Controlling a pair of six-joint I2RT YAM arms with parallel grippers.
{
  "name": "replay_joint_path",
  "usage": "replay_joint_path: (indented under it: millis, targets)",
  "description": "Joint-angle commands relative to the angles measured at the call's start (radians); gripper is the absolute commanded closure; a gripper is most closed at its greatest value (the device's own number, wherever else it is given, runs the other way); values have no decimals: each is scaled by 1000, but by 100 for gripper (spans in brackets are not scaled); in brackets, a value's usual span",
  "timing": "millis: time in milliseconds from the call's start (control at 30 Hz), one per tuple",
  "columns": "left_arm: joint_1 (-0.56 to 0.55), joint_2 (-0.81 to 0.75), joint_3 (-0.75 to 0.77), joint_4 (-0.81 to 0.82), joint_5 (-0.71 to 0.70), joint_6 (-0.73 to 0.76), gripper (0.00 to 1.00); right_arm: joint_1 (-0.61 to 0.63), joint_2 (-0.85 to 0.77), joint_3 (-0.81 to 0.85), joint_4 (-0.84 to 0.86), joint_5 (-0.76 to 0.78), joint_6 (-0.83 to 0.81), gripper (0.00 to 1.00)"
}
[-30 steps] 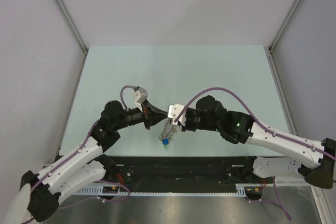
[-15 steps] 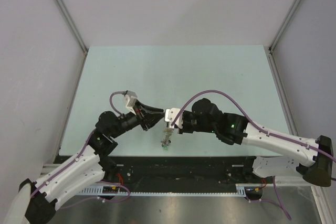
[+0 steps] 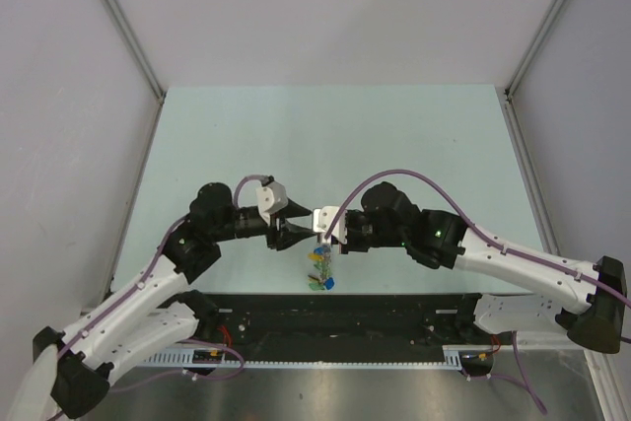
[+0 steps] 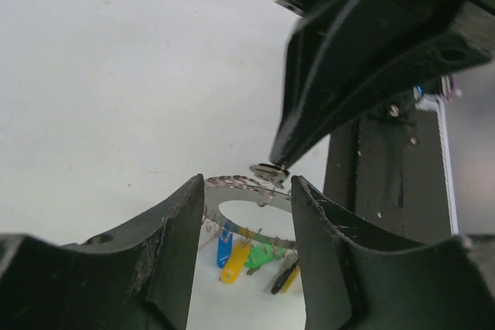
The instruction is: Put the keys on the keyring
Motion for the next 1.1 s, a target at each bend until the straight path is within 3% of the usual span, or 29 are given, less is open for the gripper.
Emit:
replay_joint_path:
  millis: [0,333,800,1000,1067]
  targets:
    - [5,63,119,-221,220,274,47,-5,-21,40,31,-27,-14,100]
    - [-18,248,249,-410,313,427,60,-3,-27,43,16,-49,-17,100]
    - [-32,311,252,-391,286,426,67,-5,-27,43,14,-64,-17,100]
    - [-33,321,243,-344,313,387,77,-5,-27,43,16,-67,-16,100]
    - [-33,321,240,-344,313,383,86,-5,-28,44,16,-69,-13,100]
